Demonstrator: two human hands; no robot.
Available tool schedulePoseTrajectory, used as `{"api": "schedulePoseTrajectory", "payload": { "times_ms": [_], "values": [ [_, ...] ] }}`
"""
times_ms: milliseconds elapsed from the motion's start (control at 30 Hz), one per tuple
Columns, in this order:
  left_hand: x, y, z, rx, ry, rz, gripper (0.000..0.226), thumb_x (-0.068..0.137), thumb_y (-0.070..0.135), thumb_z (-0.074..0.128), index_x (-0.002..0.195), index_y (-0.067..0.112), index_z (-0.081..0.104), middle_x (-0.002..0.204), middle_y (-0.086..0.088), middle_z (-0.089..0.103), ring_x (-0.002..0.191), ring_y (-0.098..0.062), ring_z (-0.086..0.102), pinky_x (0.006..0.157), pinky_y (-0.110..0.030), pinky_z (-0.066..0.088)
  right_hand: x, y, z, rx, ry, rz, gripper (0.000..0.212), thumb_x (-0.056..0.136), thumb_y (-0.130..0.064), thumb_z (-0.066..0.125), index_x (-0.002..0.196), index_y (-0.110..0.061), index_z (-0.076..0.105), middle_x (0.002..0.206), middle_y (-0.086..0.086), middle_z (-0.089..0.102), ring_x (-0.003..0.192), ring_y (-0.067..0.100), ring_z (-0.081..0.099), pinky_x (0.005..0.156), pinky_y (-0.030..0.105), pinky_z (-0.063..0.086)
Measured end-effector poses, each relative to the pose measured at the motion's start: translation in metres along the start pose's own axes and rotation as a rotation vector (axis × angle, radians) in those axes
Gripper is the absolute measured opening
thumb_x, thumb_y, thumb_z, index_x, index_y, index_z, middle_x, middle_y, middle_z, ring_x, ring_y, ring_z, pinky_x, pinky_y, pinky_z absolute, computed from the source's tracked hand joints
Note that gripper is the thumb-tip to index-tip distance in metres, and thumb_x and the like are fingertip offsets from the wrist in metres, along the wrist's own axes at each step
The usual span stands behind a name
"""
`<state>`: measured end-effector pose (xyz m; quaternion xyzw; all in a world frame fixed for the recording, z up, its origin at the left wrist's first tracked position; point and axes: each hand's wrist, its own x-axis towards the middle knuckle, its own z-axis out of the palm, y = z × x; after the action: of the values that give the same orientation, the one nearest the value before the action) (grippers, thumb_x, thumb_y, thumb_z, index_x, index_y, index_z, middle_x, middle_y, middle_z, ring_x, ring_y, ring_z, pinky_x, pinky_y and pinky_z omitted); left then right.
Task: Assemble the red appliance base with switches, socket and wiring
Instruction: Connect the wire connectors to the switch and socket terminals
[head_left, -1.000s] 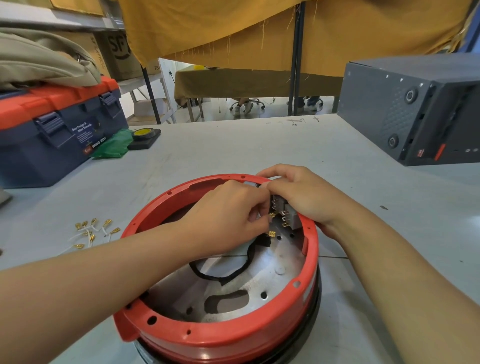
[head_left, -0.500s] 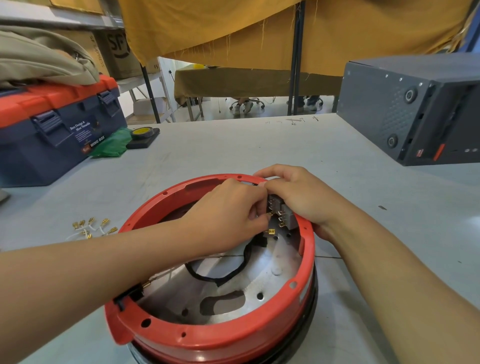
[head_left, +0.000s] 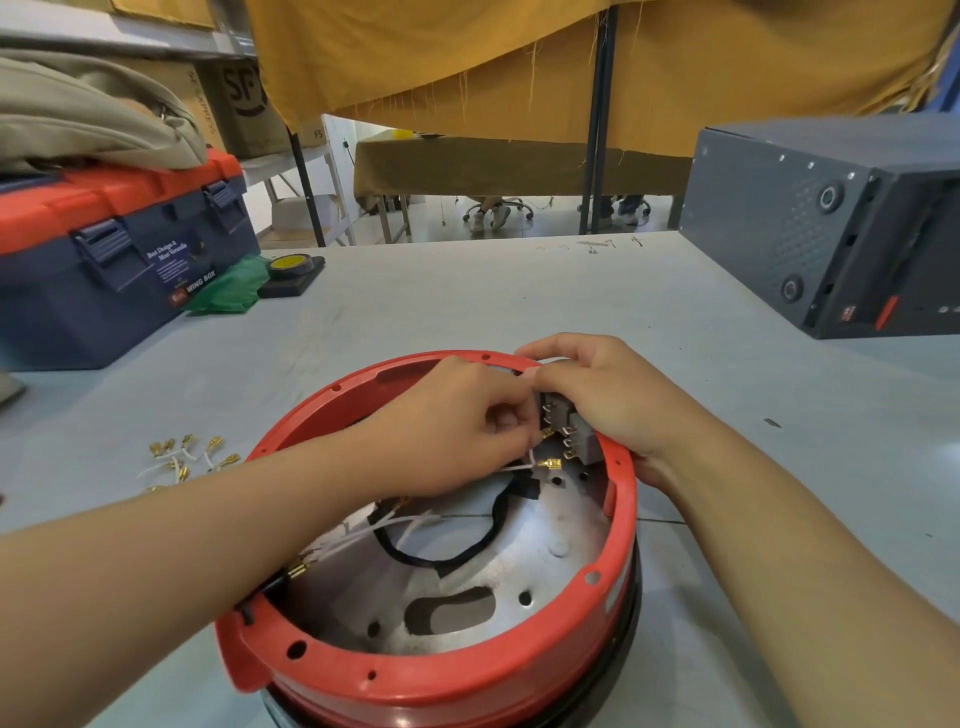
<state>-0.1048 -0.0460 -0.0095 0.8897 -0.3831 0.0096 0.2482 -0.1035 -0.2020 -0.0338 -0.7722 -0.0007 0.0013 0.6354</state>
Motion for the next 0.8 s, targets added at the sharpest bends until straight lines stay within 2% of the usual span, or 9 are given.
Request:
{"api": "schedulePoseTrajectory", "payload": {
  "times_ms": [133, 367, 600, 800],
  "values": [
    [-0.0018, -0.0089, -0.0064, 0.038, -0.051, 0.035, 0.014, 0.083, 0.013, 0.062, 0.089, 0.021, 0.072, 0.069, 0.007, 0.063, 0.063, -0.008, 0.055, 0.058, -0.014, 0.038, -0.0001, 0.0, -0.0013, -0.006, -0.013, -0.007, 0.02, 0.089, -0.01, 0.058, 0.105, -0.016, 0.067, 0.099, 0.015, 0.07, 0.087, 0.028, 0.067, 0.089, 0.05, 0.053],
    [0.0012, -0.0114, -0.0017, 0.098, -0.011, 0.09, 0.011, 0.083, 0.014, 0.064, 0.087, 0.021, 0.072, 0.077, 0.007, 0.067, 0.068, -0.007, 0.056, 0.061, -0.012, 0.039, -0.0002, 0.0005, -0.0016, 0.002, -0.018, -0.008, 0.017, 0.088, -0.009, 0.058, 0.101, -0.015, 0.068, 0.099, 0.017, 0.07, 0.094, 0.034, 0.068, 0.089, 0.052, 0.053],
    [-0.0005, -0.0103, -0.0005, 0.174, -0.009, 0.092, 0.009, 0.086, 0.021, 0.061, 0.088, 0.024, 0.069, 0.081, 0.007, 0.066, 0.072, -0.009, 0.056, 0.069, -0.037, 0.048, -0.0006, 0.0008, -0.0019, 0.017, -0.018, -0.013, 0.016, 0.088, -0.009, 0.058, 0.098, -0.016, 0.068, 0.098, 0.017, 0.071, 0.092, 0.035, 0.068, 0.087, 0.052, 0.054],
    [-0.001, -0.009, -0.0005, 0.258, -0.027, 0.064, 0.01, 0.089, 0.028, 0.056, 0.091, 0.028, 0.066, 0.083, 0.01, 0.063, 0.074, -0.01, 0.053, 0.069, -0.04, 0.049, -0.001, 0.0003, -0.0021, 0.036, -0.014, 0.001, 0.017, 0.088, -0.009, 0.059, 0.101, -0.014, 0.068, 0.097, 0.019, 0.071, 0.091, 0.036, 0.068, 0.085, 0.052, 0.055]
  ]
}}
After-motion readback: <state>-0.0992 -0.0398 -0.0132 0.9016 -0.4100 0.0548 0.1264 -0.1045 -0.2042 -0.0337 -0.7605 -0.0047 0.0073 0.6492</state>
